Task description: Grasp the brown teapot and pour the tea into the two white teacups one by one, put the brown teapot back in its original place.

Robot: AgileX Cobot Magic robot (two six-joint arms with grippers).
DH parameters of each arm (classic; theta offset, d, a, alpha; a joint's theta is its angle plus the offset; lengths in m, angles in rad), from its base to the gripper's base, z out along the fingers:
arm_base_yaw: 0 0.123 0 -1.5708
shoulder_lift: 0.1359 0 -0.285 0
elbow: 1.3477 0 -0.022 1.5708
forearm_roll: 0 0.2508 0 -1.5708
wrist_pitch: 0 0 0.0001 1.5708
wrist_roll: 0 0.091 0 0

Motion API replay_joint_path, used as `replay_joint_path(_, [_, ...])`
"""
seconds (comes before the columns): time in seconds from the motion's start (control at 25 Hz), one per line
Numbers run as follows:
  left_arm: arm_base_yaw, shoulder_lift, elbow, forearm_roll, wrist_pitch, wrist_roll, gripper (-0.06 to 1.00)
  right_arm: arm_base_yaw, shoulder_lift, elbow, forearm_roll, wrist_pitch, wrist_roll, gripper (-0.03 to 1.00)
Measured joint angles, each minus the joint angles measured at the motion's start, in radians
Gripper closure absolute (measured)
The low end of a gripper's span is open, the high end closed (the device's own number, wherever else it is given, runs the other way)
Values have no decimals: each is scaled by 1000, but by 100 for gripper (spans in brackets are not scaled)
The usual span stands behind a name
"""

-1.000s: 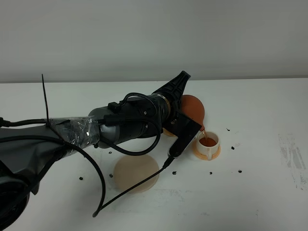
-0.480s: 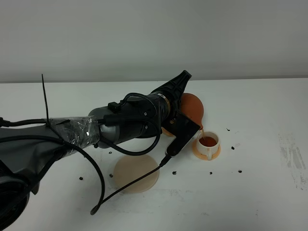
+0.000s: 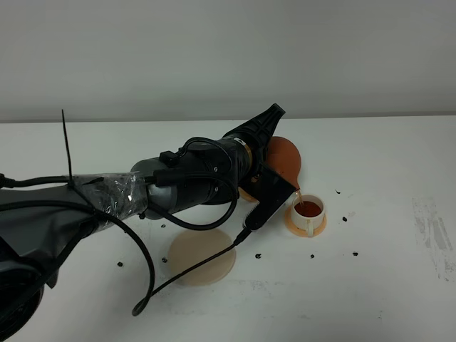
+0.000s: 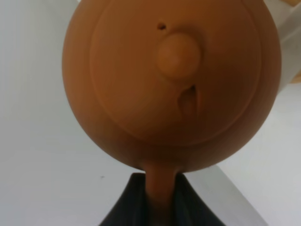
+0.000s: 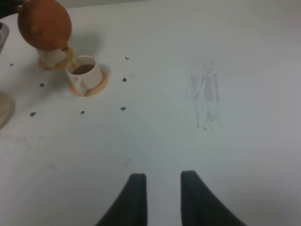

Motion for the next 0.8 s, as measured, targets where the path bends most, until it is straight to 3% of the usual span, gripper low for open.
replay_joint_path(0.8, [0, 0, 0, 7, -20, 46, 82, 0, 0, 0, 0, 0, 0, 76])
